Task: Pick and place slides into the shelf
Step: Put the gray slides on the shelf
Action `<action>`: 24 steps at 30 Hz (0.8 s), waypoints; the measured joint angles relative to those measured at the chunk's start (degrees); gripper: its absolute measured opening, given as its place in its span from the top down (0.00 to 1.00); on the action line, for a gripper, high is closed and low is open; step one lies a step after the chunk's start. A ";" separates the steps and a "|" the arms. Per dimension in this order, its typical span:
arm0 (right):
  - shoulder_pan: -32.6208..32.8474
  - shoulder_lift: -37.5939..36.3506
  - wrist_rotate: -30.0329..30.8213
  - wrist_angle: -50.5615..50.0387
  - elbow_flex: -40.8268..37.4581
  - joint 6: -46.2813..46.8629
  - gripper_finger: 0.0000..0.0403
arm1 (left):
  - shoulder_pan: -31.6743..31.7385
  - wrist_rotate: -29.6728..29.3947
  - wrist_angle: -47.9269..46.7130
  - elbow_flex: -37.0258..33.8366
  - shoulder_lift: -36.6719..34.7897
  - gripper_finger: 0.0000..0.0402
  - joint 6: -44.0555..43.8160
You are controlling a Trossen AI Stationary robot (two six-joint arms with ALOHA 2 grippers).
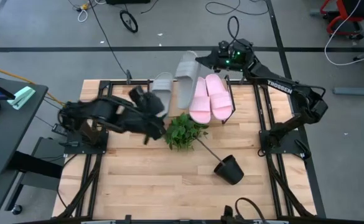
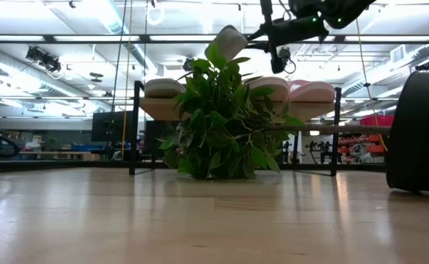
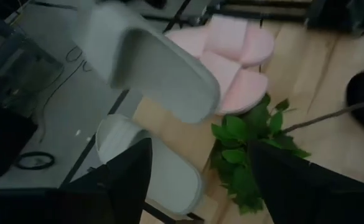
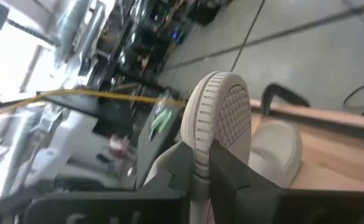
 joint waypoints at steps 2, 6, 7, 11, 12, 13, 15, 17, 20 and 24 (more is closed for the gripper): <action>0.05 1.05 -2.11 0.39 0.00 0.26 0.93 | -0.83 -0.22 0.00 0.00 -2.15 0.35 -1.13; -0.07 4.37 -7.69 3.45 0.00 1.75 0.93 | -1.90 -0.53 0.04 0.02 -5.86 0.37 -2.78; 0.04 5.12 -7.77 4.00 0.00 1.97 0.93 | -2.05 -0.57 0.04 0.02 -6.46 0.38 -3.06; 0.13 7.97 -7.75 8.71 0.00 2.92 0.93 | -2.61 -0.62 0.04 0.04 -8.63 0.40 -3.29; -0.03 8.67 -7.74 10.15 0.00 2.94 0.93 | -2.64 -0.61 0.02 0.04 -8.97 0.41 -3.17; -0.22 9.28 -7.63 11.13 0.00 2.97 0.93 | -2.77 -0.60 0.04 0.04 -9.06 0.42 -3.11; -0.70 10.52 -7.45 13.47 0.00 3.02 0.93 | -2.95 -0.58 0.02 0.04 -9.02 0.43 -2.98; -1.08 11.56 -7.03 15.17 0.02 2.96 0.93 | -2.95 -0.55 -0.05 0.00 -8.97 0.44 -2.91; -1.17 12.50 -6.84 15.36 0.04 1.09 0.93 | -2.95 -0.57 -0.10 0.00 -8.90 0.45 -2.84; -0.86 13.37 -6.91 15.38 0.04 -1.31 0.93 | -2.92 -0.57 -0.11 -0.02 -8.80 0.46 -2.47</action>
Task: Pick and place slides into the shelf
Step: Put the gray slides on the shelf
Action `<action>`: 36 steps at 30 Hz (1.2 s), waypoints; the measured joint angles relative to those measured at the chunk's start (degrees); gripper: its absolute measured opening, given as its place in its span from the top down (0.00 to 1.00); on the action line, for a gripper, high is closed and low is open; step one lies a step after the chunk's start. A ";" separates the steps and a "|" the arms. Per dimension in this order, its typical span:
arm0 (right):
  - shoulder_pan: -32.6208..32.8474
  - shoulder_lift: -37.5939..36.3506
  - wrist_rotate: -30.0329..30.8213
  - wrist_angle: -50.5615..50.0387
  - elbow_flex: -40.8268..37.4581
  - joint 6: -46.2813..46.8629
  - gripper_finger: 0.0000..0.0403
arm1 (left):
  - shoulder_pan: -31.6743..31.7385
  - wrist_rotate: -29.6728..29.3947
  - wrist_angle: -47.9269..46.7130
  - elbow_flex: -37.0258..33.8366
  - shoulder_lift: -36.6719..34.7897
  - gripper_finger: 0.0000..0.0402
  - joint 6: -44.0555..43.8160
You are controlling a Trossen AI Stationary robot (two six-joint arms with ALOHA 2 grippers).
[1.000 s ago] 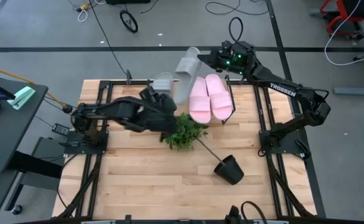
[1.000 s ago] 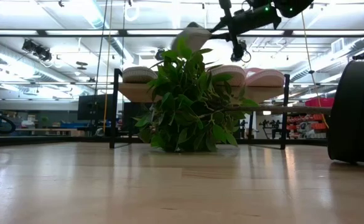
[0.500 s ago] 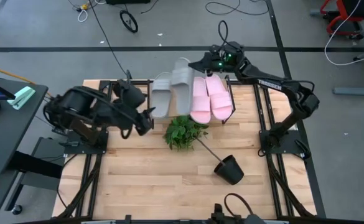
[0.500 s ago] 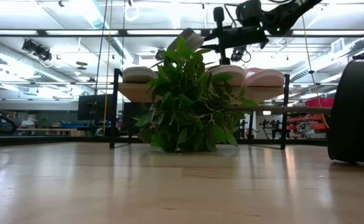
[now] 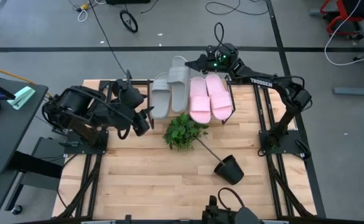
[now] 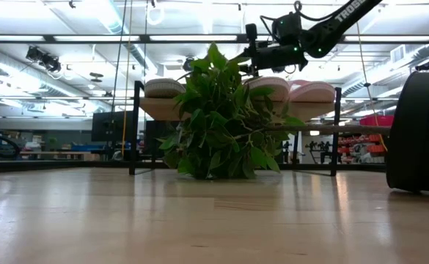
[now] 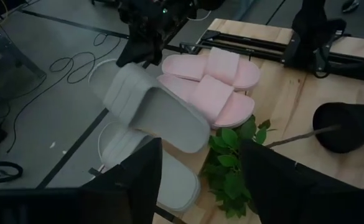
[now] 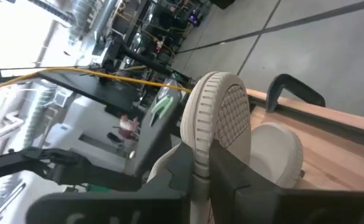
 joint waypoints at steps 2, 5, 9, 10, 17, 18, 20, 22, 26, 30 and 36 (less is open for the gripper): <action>0.48 0.53 0.37 -0.13 0.00 -0.57 0.93 | 0.00 0.00 -0.02 0.00 0.00 0.47 0.00; 1.19 1.17 1.94 -0.16 0.00 -1.40 0.93 | 0.00 0.00 -0.02 0.00 0.00 0.48 -0.04; 1.81 1.96 3.12 -0.62 0.11 -2.87 0.93 | 0.02 0.00 -0.03 0.00 0.00 0.50 -0.07; 1.90 2.00 3.27 -1.24 0.11 -3.47 0.93 | 0.02 0.00 -0.02 0.00 0.00 0.50 -0.07; 1.81 2.06 3.26 -5.15 0.11 -6.56 0.93 | 0.00 0.00 -0.04 0.00 0.00 0.52 -0.11; 1.79 2.06 3.20 -5.88 0.11 -7.14 0.93 | 0.00 0.00 -0.04 0.00 0.00 0.52 -0.10; 1.77 2.06 2.94 -8.01 0.11 -8.31 0.93 | 0.00 0.00 -0.04 0.00 0.00 0.52 0.03; 1.77 2.06 2.74 -10.22 0.11 -9.57 0.93 | 0.01 0.00 -0.04 0.00 0.00 0.52 0.02; 1.79 2.06 1.86 -13.17 0.11 -11.14 0.90 | 0.01 0.00 -0.05 0.00 0.00 0.53 0.07; 1.83 2.06 1.42 -13.58 0.11 -11.94 0.84 | 0.00 0.00 -0.07 0.00 0.00 0.54 0.07; 1.88 2.06 0.45 -13.94 0.11 -13.03 0.78 | 0.00 0.00 -0.07 0.00 0.00 0.54 0.07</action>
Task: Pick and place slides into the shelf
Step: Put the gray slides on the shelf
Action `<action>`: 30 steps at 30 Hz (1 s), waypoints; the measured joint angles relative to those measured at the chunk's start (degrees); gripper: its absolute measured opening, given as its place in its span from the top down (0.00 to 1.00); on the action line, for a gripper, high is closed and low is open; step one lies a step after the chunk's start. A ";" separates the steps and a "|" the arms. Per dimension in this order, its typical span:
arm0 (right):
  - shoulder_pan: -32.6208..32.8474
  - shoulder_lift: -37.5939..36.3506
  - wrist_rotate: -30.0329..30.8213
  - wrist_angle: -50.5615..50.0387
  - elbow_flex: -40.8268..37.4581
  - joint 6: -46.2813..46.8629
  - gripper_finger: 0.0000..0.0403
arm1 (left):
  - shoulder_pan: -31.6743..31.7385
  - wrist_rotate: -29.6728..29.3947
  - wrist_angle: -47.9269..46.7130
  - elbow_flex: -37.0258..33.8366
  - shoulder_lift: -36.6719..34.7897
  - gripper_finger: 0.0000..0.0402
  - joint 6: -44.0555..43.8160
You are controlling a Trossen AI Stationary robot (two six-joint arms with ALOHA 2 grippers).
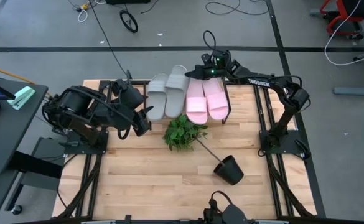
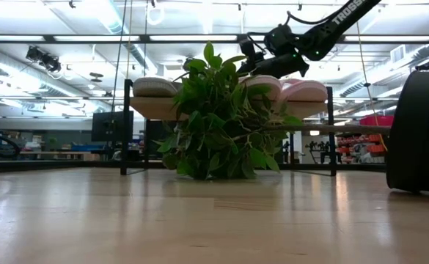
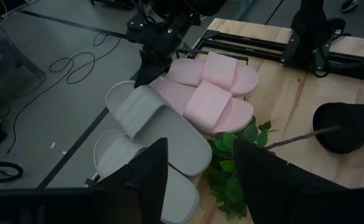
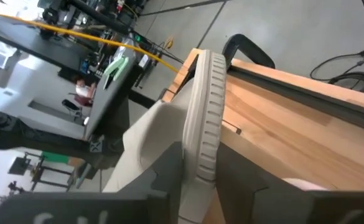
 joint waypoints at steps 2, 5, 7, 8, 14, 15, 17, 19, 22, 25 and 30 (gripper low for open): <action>0.11 -0.02 -0.48 -0.65 -0.02 -0.85 0.76 | 0.01 0.00 0.00 0.00 0.00 0.53 -0.02; 0.34 -0.54 -0.62 -2.30 -0.08 -2.67 0.71 | 0.02 -0.07 0.00 0.00 0.00 0.53 0.02; 0.39 -1.01 -0.68 -2.71 -0.12 -3.56 0.67 | 0.02 -0.79 0.00 0.00 0.02 0.53 0.12; 0.40 -1.25 -0.72 -2.76 -0.13 -3.65 0.65 | 0.02 -1.08 0.00 0.00 0.02 0.53 0.15; 0.44 -1.79 -1.10 -2.79 -0.13 -3.68 0.53 | 0.45 -1.52 0.00 0.00 0.04 0.54 0.15; 0.51 -1.79 -1.07 -3.18 -0.13 -3.70 0.51 | 0.69 -1.53 0.04 0.00 0.04 0.54 0.19; 0.70 -1.79 0.04 -4.13 -0.13 -3.78 0.49 | 0.98 -1.51 0.13 0.00 0.04 0.54 0.53; 0.74 -1.79 1.56 -4.81 -0.13 -4.14 0.48 | 1.20 -1.51 0.15 0.00 0.04 0.53 0.57; 1.12 -1.79 2.91 -4.86 -0.13 -6.70 0.47 | 1.42 -1.52 0.17 0.00 0.04 0.53 0.56; 1.83 -1.81 3.72 -4.71 -0.11 -9.69 0.47 | 1.42 -1.51 0.20 0.00 0.04 0.55 0.55; 2.94 -1.81 7.60 -4.60 -0.11 -12.61 0.44 | 1.42 -1.51 0.26 0.00 0.04 0.56 0.55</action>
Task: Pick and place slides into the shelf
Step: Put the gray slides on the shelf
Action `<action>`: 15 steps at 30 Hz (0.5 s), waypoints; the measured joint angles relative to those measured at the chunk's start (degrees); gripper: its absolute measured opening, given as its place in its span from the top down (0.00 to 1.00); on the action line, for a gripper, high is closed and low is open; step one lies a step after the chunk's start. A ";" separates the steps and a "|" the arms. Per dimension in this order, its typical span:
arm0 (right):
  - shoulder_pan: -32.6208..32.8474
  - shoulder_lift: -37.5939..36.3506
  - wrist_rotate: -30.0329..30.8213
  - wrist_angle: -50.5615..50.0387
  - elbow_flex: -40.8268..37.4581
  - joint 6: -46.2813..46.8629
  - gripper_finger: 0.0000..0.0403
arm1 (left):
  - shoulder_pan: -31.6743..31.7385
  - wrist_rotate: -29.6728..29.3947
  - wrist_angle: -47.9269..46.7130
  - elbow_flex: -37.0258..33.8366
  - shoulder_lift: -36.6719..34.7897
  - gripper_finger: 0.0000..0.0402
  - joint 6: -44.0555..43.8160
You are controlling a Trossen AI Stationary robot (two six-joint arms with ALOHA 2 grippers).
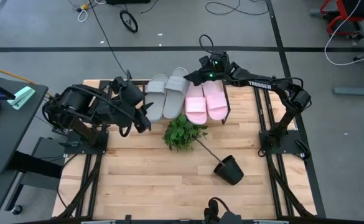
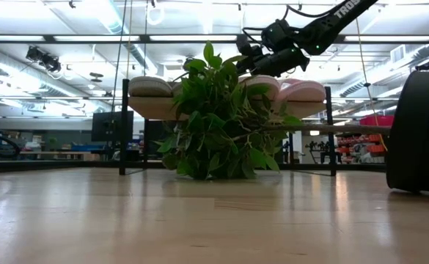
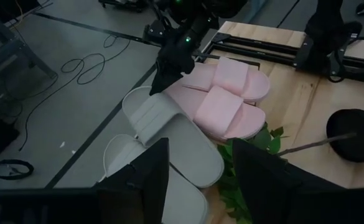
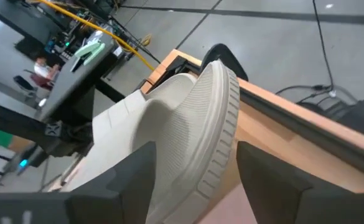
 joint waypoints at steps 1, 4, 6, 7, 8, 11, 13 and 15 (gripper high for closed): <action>0.13 0.00 0.36 -0.01 0.00 -0.77 0.43 | 0.00 0.00 0.00 0.00 0.00 0.56 0.00; 0.38 -0.02 0.97 0.00 0.00 -2.42 0.42 | 0.00 0.00 0.00 -0.02 0.00 0.55 0.00; 0.43 -0.04 2.17 -0.09 0.00 -3.34 0.41 | 0.00 0.00 0.00 -0.02 0.00 0.55 0.05; 0.43 -0.04 2.68 -0.07 0.00 -3.81 0.41 | 0.00 0.00 0.00 -0.02 0.00 0.55 0.06; 0.45 -0.04 3.04 0.02 0.00 -4.54 0.40 | 0.00 0.00 0.00 -0.02 0.00 0.55 0.04; 0.60 -0.04 3.24 0.13 1.02 -6.52 0.39 | 0.00 0.00 0.00 -0.03 0.00 0.56 0.23; 0.85 -0.04 3.34 0.13 2.08 -7.97 0.39 | 0.00 0.00 0.05 -0.06 0.00 0.56 0.24; 0.88 -0.04 3.35 -0.03 3.38 -9.35 0.39 | 0.00 0.00 0.19 -0.19 0.00 0.55 0.26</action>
